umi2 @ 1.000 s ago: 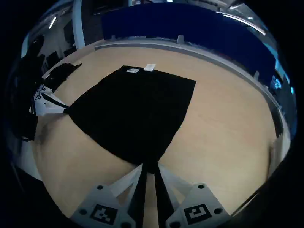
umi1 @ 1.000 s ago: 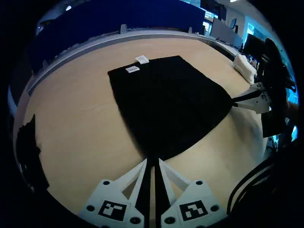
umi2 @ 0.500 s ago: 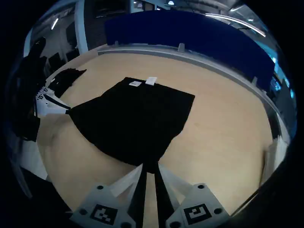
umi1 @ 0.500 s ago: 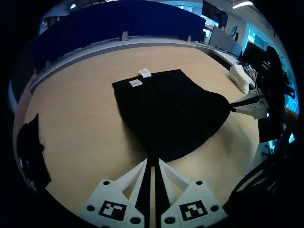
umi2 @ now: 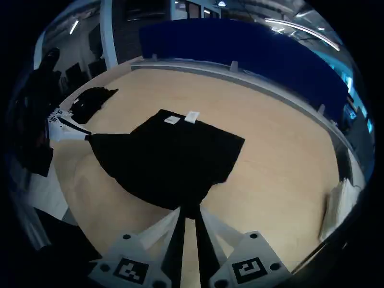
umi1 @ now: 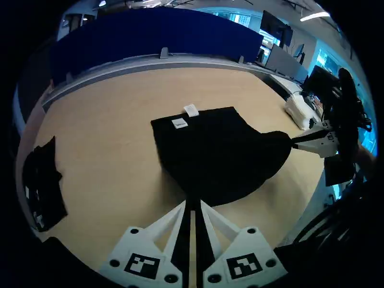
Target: Fold towel
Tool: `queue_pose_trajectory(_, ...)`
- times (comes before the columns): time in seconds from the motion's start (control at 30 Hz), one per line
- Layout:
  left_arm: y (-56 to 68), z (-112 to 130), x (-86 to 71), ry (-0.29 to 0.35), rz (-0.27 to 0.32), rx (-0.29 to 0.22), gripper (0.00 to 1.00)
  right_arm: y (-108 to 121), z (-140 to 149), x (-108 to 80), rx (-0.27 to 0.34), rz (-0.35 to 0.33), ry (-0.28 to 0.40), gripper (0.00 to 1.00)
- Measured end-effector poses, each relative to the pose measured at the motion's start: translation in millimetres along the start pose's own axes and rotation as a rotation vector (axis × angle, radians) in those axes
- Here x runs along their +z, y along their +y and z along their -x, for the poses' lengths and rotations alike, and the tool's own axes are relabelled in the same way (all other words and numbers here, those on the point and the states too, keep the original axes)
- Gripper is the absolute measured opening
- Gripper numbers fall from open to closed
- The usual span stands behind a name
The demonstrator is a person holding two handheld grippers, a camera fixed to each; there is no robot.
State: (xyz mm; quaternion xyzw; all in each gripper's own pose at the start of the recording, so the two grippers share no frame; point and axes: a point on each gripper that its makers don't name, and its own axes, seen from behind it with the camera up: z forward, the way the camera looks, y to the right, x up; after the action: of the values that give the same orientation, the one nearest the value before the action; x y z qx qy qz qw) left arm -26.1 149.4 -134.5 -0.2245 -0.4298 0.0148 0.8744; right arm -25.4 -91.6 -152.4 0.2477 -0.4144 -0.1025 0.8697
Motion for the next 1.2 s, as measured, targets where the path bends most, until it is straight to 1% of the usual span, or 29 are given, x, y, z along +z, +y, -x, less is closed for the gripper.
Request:
queue_pose_trajectory(0.3,11.4,-4,-26.3,0.017,0.011,-0.041,0.06,-3,-4,-19.8,-0.003,-0.010,-0.009,0.13)
queue_pose_trajectory(0.4,13.9,-4,-31.8,0.022,0.015,-0.050,0.06,-5,-3,-24.4,-0.002,-0.015,-0.012,0.13)
queue_pose_trajectory(0.5,14.1,-4,-31.3,0.022,0.016,-0.057,0.06,-6,1,-25.5,-0.003,-0.018,-0.023,0.13)
queue_pose_trajectory(0.63,13.2,-9,-26.5,0.030,0.016,-0.063,0.06,-5,2,-24.5,-0.001,-0.023,-0.035,0.13)
queue_pose_trajectory(0.83,9.1,-27,-15.3,0.052,0.019,-0.061,0.06,5,-6,-18.1,0.002,-0.022,-0.042,0.13)
queue_pose_trajectory(1.0,0.7,-47,-2.6,0.074,0.011,-0.044,0.06,18,-20,-5.2,-0.005,-0.017,-0.040,0.13)
queue_pose_trajectory(1.2,-15.6,-72,15.3,0.101,-0.008,-0.028,0.06,34,-38,19.4,0.003,-0.011,-0.040,0.13)
